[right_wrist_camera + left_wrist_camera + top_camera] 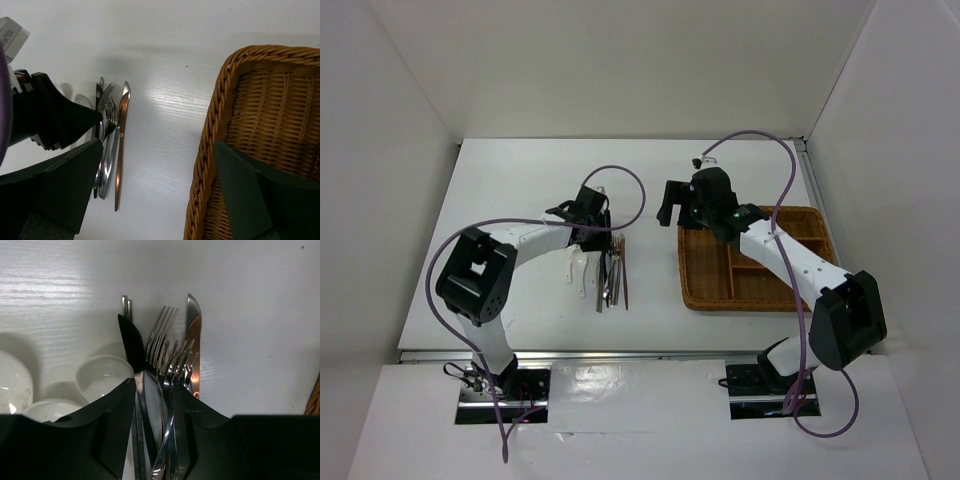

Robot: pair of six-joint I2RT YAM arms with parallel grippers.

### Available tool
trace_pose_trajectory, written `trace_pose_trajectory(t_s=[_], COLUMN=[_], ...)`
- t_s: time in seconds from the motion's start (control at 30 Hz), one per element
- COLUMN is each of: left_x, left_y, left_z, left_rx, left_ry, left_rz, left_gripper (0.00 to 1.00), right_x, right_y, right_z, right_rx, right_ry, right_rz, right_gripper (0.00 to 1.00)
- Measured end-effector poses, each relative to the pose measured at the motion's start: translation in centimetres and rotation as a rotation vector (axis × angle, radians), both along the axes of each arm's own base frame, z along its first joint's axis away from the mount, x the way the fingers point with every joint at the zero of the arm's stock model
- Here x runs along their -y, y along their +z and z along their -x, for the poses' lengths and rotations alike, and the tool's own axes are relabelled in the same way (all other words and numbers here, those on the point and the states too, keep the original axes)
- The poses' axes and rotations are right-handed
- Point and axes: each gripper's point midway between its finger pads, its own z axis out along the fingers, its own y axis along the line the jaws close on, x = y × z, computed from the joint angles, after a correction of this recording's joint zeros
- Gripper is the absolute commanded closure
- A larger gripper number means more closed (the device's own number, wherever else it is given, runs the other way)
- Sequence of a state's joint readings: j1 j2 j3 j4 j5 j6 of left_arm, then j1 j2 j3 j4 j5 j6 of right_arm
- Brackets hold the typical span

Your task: Sort the eating utensils into containers

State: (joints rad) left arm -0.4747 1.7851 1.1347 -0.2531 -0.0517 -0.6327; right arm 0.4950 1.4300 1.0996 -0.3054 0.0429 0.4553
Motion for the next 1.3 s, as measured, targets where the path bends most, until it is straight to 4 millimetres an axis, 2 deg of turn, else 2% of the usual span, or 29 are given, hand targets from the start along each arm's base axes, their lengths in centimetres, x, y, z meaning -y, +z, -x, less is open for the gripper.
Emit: trace_pose_trajectory(t_s=[0.1, 0.37, 0.53, 0.7, 0.77, 0.83, 0.93, 1.17, 1.3], left_x=[-0.2, -0.2, 0.3, 0.7, 0.6, 0.5, 0.2, -0.1, -0.3], left_y=[-0.8, -1.0, -1.5, -1.6, -1.6, -1.6, -1.5, -0.6, 2.2], left_z=[0.2, -0.3, -0.7, -0.9, -0.9, -0.9, -1.0, -1.1, -1.1], left_rx=[-0.022, -0.020, -0.025, -0.023, -0.023, -0.023, -0.023, -0.013, 0.033], left_ry=[0.002, 0.008, 0.001, -0.003, -0.001, 0.003, 0.010, 0.017, 0.008], left_rz=[-0.014, -0.024, -0.030, -0.043, -0.049, -0.056, -0.073, -0.088, -0.076], left_gripper=[0.54, 0.68, 0.69, 0.75, 0.79, 0.87, 0.91, 0.91, 0.91], right_x=[0.1, 0.4, 0.4, 0.5, 0.5, 0.5, 0.5, -0.4, -1.9], right_y=[0.0, 0.0, 0.0, 0.0, 0.0, 0.0, 0.0, 0.1, 0.6], right_z=[0.0, -0.2, -0.3, -0.3, -0.3, -0.3, -0.3, 0.2, 0.6], right_rx=[0.002, 0.006, 0.008, 0.009, 0.009, 0.009, 0.008, -0.005, 0.001], right_ry=[-0.004, -0.019, -0.023, -0.027, -0.027, -0.028, -0.027, 0.019, 0.086], right_rz=[0.003, 0.013, 0.016, 0.018, 0.017, 0.017, 0.016, -0.017, -0.064], right_gripper=[0.00, 0.00, 0.00, 0.00, 0.00, 0.00, 0.00, 0.00, 0.00])
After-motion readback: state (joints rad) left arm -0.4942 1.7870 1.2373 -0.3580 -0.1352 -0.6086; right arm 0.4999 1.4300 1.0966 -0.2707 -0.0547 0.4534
